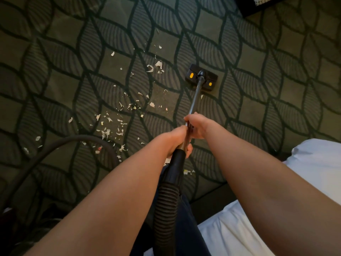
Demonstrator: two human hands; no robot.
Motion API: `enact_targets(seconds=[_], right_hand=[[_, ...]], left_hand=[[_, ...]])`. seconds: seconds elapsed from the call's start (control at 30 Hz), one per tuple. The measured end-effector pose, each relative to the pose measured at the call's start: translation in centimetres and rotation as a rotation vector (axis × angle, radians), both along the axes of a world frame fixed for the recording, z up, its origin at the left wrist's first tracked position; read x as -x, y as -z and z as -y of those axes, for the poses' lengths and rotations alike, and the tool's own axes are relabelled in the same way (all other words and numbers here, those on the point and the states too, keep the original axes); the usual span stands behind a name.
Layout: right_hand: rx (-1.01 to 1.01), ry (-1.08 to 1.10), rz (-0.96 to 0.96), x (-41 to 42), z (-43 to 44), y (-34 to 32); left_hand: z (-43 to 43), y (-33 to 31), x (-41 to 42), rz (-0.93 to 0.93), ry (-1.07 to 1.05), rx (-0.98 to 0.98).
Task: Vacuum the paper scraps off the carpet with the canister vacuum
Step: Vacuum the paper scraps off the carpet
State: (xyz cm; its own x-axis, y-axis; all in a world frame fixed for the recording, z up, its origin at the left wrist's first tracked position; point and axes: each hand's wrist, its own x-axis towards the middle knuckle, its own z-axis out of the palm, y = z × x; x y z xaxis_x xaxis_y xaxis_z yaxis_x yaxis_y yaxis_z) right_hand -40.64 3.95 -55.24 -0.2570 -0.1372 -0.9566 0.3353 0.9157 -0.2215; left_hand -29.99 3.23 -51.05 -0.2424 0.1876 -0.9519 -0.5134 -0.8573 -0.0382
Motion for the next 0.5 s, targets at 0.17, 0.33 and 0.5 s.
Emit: enact_targets(seconds=[0.17,0.33,0.5], right_hand=[[-0.005,0.000,0.015,-3.2,-1.5,0.0],[0.005,0.016,0.021,-6.6,-2.5,0.3],[0.007,0.031,0.030,-9.9,-3.5,0.8]], left_hand=[[-1.3,-0.4,-3.2,0.029,-0.008,-0.013],[-2.2,-1.0,-6.6,0.042,0.018,-0.008],[-2.7,-1.4,-9.9,0.037,0.033,0.006]])
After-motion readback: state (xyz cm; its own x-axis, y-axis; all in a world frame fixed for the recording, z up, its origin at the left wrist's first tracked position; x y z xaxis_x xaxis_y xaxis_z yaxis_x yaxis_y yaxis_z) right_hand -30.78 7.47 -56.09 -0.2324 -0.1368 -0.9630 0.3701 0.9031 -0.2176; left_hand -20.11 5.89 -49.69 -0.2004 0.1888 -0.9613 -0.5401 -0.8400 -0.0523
